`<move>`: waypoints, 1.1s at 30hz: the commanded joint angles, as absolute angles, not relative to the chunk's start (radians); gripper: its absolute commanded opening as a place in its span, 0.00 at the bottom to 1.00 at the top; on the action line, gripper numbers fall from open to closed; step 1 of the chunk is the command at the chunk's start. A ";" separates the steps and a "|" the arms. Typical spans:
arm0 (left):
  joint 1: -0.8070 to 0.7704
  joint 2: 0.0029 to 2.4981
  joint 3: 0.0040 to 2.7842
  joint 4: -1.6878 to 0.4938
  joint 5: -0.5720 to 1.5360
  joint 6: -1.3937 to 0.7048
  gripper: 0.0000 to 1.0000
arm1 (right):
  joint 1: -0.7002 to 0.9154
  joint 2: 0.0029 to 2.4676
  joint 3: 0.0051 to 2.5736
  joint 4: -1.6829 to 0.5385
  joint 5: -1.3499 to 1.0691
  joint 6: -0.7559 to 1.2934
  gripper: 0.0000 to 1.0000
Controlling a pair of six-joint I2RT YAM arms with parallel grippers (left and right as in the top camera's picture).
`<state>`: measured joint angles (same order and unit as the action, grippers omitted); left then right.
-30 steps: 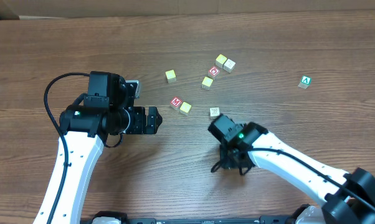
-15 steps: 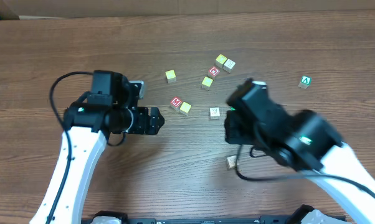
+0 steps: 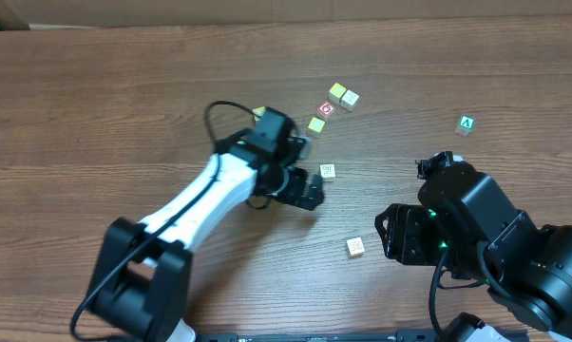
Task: Flip 4 blocks
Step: 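Withdraw the right gripper and move the left gripper to the cream E block, then lower the left gripper and grasp the cream E block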
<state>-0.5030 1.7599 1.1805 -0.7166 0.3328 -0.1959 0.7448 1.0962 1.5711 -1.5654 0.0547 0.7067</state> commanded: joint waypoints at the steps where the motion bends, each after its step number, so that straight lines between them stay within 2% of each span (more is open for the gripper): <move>1: -0.558 1.794 1.257 -0.689 0.370 -0.188 1.00 | 0.739 1.096 1.592 -1.579 0.039 0.708 0.61; 6: -0.588 1.791 1.266 -0.620 0.456 -0.192 0.98 | 0.739 1.096 1.592 -1.586 0.039 0.707 0.65; 7: -0.588 1.791 1.266 -0.607 0.485 -0.191 0.92 | 0.739 1.096 1.592 -1.586 0.039 0.707 0.65; 8: -0.588 1.792 1.266 -0.583 0.489 -0.191 0.72 | 0.739 1.096 1.592 -1.585 0.039 0.706 0.66; 9: -0.588 1.792 1.266 -0.566 0.484 -0.193 0.70 | 0.739 1.096 1.592 -1.585 0.039 0.703 0.67; 10: -0.588 1.792 1.266 -0.553 0.471 -0.222 0.80 | 0.739 1.096 1.592 -1.585 0.039 0.703 0.67; 14: -0.588 1.792 1.267 -0.548 0.324 -0.412 0.66 | 0.739 1.096 1.592 -1.585 0.039 0.703 0.68; 16: -0.589 1.794 1.278 -0.548 0.282 -0.479 0.72 | 0.739 1.096 1.592 -1.585 0.039 0.703 0.68; 17: -0.590 1.794 1.285 -0.553 0.268 -0.493 0.72 | 0.739 1.096 1.592 -1.585 0.039 0.703 0.68; 25: -0.590 1.874 1.444 -0.743 0.164 -0.539 0.61 | 0.739 1.096 1.592 -1.585 0.039 0.703 0.68; 33: -0.600 2.076 1.660 -0.942 0.151 -0.539 0.59 | 0.739 1.096 1.592 -1.597 0.039 0.703 0.68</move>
<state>-0.5896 2.0186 1.5997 -0.9142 0.1799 -0.5228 0.7448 1.0996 1.5707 -1.5936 0.0402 0.7067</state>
